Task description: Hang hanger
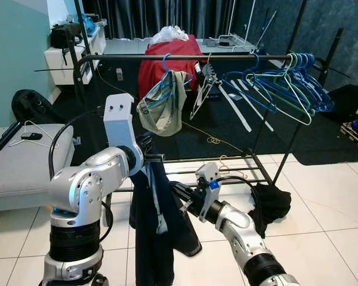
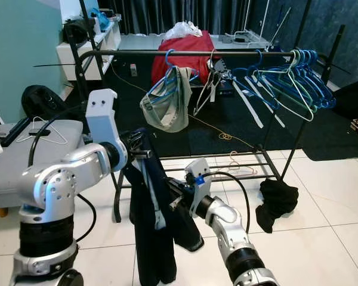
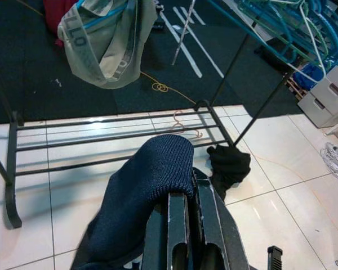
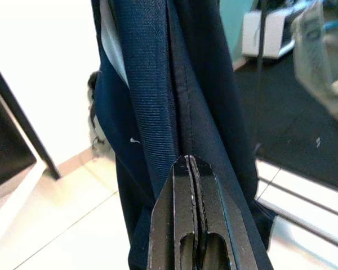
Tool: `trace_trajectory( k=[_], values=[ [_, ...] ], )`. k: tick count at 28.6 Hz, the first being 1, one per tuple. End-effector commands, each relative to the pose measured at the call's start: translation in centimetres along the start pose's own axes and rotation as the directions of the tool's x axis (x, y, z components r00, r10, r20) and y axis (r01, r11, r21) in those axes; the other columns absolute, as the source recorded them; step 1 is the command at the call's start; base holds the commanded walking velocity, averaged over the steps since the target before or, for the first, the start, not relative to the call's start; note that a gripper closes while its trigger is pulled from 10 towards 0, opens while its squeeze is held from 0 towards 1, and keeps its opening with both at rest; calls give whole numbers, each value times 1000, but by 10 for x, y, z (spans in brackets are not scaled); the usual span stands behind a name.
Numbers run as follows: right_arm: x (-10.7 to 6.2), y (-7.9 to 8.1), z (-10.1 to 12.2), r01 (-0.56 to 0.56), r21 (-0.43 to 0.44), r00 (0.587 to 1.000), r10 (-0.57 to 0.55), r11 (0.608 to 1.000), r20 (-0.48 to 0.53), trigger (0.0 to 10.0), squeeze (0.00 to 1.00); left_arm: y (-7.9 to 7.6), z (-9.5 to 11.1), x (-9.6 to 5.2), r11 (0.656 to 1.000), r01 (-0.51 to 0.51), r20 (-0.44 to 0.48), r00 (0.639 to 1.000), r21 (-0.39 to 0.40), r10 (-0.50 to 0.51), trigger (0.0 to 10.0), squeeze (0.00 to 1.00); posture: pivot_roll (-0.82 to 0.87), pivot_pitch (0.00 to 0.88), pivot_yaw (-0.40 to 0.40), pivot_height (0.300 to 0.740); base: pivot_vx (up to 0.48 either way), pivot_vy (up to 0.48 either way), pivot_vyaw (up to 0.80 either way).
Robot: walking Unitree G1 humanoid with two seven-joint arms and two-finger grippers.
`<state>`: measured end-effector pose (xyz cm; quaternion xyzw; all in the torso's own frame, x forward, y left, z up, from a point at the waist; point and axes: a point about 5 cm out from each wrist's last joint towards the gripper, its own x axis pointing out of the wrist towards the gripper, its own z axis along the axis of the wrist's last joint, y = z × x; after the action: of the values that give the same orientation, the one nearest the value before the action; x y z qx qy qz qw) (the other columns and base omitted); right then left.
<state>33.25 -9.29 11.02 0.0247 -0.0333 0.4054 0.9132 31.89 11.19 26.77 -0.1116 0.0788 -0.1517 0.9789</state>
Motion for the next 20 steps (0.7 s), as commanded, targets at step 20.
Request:
trace_trajectory(
  k=[20],
  values=[
    [11,2,10,-14,-45,999,16,999,41,10000,1000,-18,16,-3,997,83,50,995,5,-83,0,0,66,54,8,740,0,0,0]
  ],
)
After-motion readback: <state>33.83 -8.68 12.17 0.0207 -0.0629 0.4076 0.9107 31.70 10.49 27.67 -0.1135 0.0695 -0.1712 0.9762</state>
